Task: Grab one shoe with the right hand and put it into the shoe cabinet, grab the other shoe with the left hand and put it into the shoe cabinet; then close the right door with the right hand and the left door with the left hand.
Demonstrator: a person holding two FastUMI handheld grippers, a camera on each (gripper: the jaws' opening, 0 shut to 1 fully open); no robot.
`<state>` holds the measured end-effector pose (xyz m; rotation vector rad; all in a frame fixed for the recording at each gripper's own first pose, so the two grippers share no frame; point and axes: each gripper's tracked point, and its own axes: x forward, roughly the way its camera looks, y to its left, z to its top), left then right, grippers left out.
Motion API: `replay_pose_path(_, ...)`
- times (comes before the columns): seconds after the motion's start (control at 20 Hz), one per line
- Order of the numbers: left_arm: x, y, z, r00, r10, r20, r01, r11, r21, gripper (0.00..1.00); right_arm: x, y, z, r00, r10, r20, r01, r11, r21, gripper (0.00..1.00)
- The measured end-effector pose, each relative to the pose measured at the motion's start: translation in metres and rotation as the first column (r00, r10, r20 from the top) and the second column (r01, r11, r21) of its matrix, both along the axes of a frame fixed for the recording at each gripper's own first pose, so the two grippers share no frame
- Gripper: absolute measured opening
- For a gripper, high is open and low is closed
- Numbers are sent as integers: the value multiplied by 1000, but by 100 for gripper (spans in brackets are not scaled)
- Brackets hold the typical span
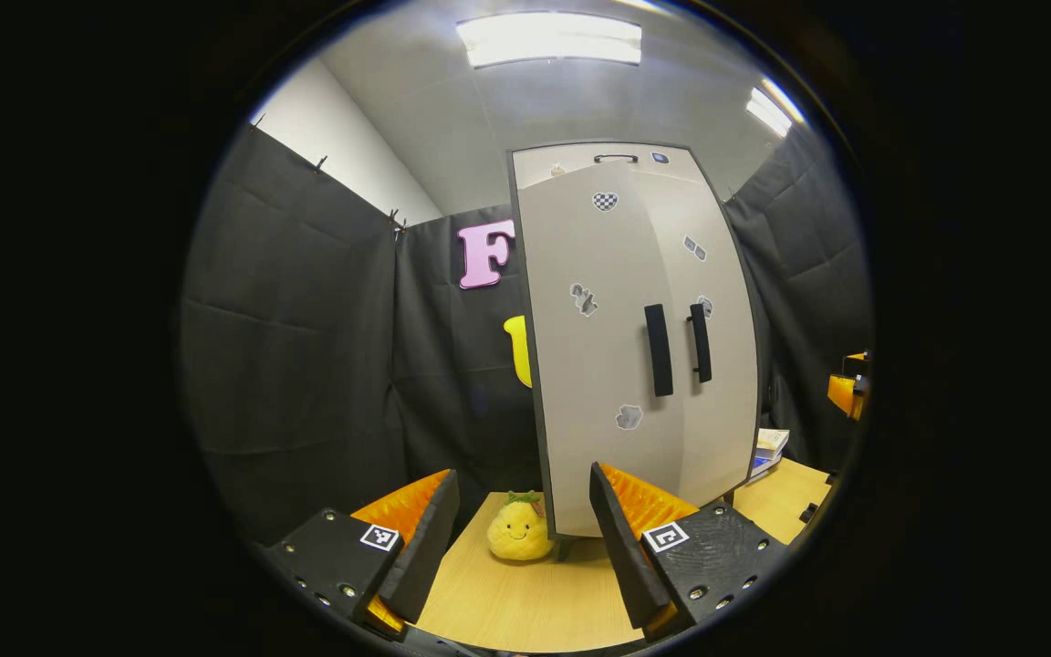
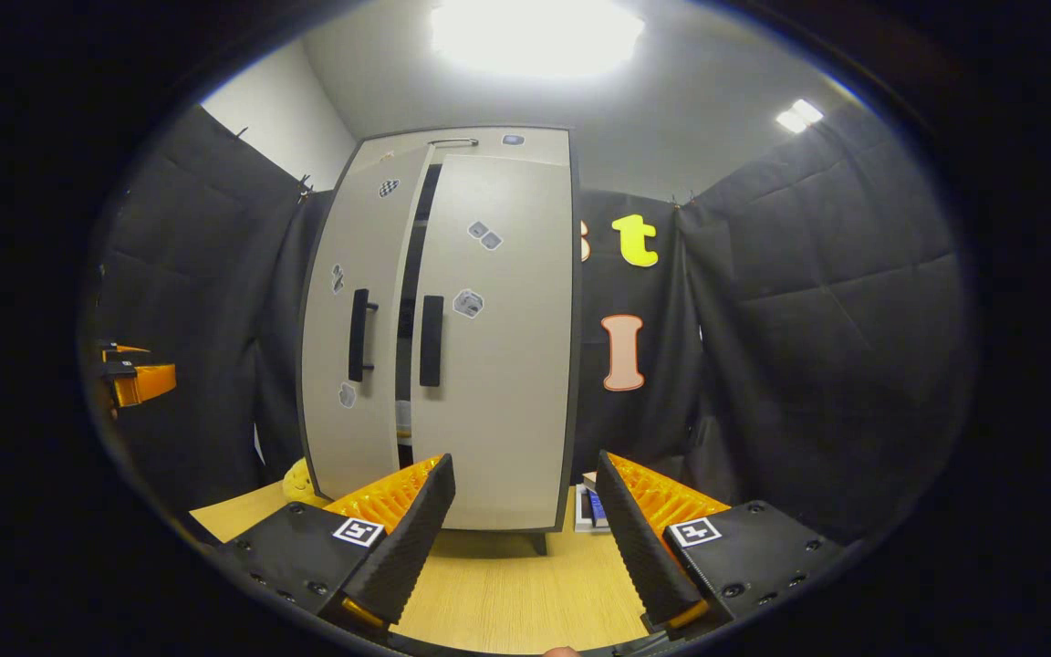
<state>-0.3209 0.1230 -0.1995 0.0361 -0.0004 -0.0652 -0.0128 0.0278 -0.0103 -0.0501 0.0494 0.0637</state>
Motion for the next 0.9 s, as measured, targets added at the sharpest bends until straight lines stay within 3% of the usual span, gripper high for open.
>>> replay_pose_path(0.9,-7,5,-1,1000,-12,-3,12,1000,3,78,-1,0,8,1000,-6,20,6,1000,-3,98)
